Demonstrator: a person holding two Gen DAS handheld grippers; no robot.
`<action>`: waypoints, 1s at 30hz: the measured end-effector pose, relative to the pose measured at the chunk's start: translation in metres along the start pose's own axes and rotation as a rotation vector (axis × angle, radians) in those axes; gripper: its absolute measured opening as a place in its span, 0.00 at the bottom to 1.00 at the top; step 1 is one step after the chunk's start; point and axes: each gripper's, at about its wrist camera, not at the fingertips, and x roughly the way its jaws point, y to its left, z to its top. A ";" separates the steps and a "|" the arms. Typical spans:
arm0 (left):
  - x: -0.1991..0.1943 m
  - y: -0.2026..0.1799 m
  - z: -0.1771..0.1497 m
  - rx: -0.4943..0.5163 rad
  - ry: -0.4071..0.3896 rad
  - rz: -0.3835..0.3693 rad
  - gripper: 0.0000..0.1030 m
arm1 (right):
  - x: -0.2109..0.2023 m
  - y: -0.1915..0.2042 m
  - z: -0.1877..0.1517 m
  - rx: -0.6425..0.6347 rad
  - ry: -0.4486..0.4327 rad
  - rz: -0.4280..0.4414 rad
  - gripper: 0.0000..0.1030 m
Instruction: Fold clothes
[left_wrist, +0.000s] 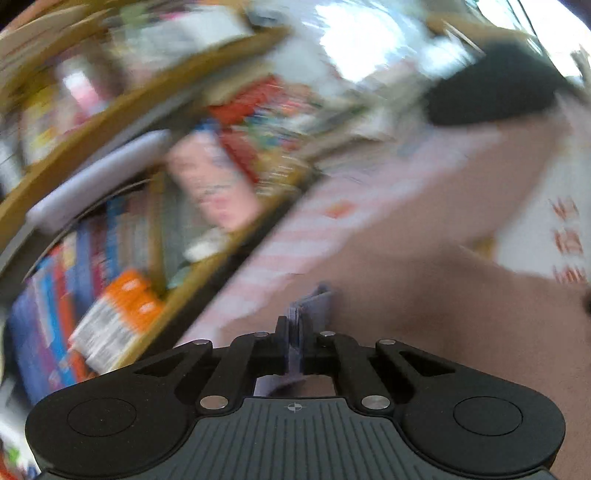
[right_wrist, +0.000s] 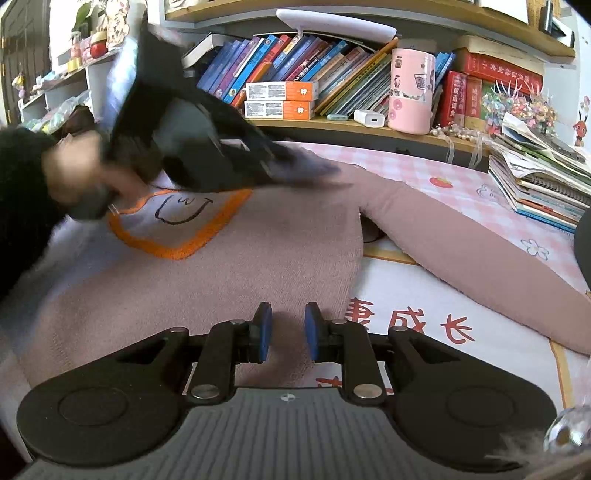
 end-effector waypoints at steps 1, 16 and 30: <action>-0.009 0.020 -0.004 -0.036 -0.008 0.032 0.04 | 0.000 0.001 0.000 -0.002 0.002 -0.002 0.18; -0.126 0.217 -0.161 -0.355 0.181 0.614 0.04 | 0.004 0.009 0.006 -0.019 0.038 -0.044 0.18; -0.184 0.257 -0.252 -0.539 0.298 0.719 0.05 | 0.009 0.016 0.013 -0.038 0.076 -0.088 0.18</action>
